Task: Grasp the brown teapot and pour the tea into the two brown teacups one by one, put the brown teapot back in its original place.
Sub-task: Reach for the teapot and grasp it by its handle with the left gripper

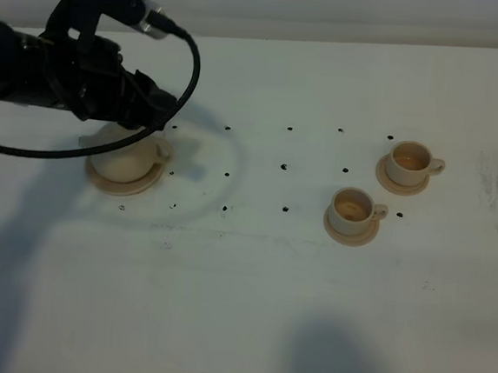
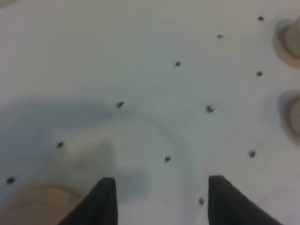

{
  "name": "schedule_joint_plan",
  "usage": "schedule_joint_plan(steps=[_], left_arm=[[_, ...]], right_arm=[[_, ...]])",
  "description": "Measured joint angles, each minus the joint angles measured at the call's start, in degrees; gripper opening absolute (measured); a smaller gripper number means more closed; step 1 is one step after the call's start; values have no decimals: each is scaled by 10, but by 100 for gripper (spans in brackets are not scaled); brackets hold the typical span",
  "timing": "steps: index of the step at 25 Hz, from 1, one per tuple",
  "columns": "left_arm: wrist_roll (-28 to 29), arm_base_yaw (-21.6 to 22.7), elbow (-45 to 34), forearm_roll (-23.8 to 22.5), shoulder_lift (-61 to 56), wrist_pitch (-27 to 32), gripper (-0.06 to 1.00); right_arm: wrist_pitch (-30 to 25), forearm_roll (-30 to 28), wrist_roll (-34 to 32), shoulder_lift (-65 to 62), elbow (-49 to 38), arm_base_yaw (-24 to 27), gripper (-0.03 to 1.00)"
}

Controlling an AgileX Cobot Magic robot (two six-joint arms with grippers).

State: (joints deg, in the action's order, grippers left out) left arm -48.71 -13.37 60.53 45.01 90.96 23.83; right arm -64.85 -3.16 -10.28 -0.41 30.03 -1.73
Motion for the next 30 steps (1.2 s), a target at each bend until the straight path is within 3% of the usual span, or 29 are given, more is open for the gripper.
schedule_joint_plan(steps=[9,12,15,18,30], left_arm=[[55,-32,41,-28,44,3,42],[145,-40,54,-131,59,-11,42],[295,-43,88,-270,85,15,42],[395,-45,120,-356,102,44,42],[531,-83,167,-405,138,69,42]], right_arm=[[0,0,1,0,0,0,22],[0,0,1,0,0,0,22],[0,0,0,0,0,0,22],[0,0,0,0,0,0,22],[0,0,1,0,0,0,22]])
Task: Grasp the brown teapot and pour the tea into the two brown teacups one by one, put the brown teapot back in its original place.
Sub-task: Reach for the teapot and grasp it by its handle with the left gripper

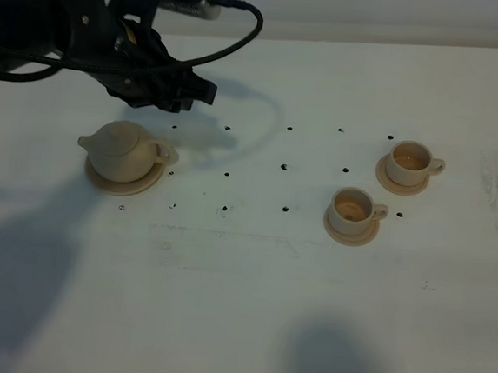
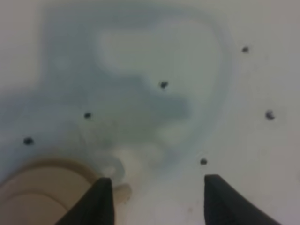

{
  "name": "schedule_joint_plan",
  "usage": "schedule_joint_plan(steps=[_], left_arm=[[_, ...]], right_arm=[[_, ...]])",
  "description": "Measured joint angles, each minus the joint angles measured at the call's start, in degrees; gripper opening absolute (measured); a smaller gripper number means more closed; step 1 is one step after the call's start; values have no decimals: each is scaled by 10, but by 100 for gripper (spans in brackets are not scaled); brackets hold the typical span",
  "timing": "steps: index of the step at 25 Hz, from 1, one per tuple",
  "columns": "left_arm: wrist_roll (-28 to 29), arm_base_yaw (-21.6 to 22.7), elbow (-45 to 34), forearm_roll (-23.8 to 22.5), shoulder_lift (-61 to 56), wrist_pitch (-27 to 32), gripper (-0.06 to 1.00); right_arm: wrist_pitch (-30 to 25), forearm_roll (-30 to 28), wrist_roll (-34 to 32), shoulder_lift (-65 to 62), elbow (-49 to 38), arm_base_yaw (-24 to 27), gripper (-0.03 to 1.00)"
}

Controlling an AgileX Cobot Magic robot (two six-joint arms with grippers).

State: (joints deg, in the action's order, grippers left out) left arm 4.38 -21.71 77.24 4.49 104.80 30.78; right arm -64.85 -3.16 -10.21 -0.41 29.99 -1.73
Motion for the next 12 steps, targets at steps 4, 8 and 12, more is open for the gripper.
schedule_joint_plan(steps=[4,8,12], left_arm=[[39,-4,0,-30,14,0,42],[56,-5,0,-50,28,-4,42],[70,-5,0,-60,45,-23,42]], right_arm=[[0,0,0,0,0,0,22],[0,0,0,0,0,0,22],[0,0,0,0,0,0,22]])
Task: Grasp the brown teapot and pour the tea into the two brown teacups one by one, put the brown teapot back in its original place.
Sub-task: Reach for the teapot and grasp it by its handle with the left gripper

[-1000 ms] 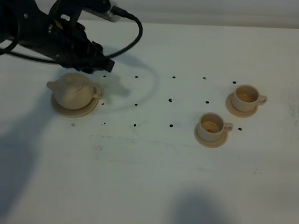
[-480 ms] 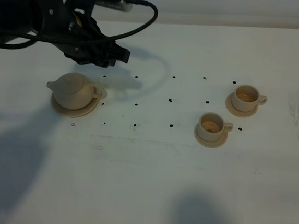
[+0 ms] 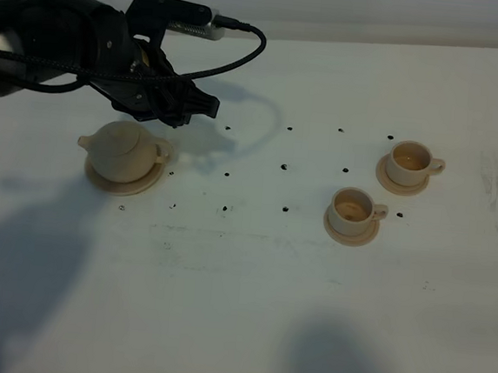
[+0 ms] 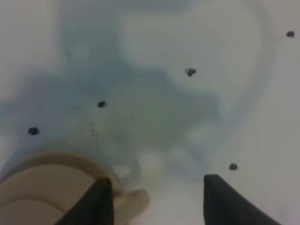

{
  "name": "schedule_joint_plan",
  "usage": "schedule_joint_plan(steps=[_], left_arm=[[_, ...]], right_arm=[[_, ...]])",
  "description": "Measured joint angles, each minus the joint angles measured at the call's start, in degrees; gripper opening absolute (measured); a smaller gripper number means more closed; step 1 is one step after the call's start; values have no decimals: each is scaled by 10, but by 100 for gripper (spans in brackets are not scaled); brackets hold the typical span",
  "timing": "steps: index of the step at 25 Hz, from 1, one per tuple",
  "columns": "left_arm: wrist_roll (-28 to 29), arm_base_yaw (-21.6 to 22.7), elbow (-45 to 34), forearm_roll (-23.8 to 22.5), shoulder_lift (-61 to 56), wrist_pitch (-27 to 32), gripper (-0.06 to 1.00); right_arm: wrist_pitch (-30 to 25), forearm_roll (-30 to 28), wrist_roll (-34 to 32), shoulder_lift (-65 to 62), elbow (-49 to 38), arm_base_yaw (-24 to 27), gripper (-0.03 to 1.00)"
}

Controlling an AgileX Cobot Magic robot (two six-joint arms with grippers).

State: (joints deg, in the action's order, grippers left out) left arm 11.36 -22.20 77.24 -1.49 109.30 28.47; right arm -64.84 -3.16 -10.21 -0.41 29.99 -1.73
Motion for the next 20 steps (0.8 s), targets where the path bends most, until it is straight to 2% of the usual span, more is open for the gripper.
schedule_joint_plan(steps=[8,20], left_arm=[[13,0,29,-11,43,-7,42],[15,0,31,-9,70,-6,42]], right_arm=[[0,0,-1,0,0,0,22],[1,0,0,0,0,0,22]])
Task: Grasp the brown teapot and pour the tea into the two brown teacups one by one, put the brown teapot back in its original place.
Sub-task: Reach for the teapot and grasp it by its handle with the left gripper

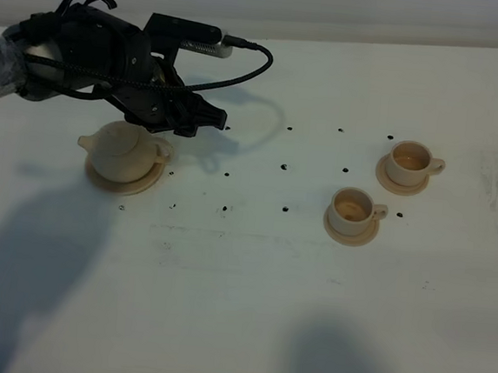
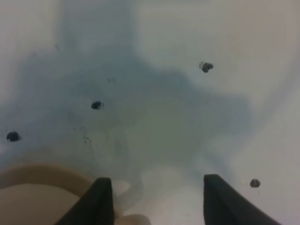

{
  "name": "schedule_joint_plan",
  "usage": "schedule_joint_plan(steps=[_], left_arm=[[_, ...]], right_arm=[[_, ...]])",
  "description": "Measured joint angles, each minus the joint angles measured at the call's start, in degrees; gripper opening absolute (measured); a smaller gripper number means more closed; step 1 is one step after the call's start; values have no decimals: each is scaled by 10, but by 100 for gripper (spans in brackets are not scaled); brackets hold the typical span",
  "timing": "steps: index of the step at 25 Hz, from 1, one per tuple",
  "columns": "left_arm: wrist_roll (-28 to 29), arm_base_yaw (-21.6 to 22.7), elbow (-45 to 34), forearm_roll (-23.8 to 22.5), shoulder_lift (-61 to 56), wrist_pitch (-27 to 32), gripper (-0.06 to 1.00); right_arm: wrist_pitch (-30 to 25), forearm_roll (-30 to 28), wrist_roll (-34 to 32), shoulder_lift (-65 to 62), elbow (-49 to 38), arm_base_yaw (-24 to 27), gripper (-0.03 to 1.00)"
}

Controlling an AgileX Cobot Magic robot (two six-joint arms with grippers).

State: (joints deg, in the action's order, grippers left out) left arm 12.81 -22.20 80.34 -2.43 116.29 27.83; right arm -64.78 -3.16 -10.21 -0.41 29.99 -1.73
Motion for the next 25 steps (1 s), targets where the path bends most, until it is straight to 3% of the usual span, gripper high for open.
schedule_joint_plan(steps=[25], left_arm=[[-36,-12,4,20,8,43,42]], right_arm=[[0,0,-1,0,0,0,22]])
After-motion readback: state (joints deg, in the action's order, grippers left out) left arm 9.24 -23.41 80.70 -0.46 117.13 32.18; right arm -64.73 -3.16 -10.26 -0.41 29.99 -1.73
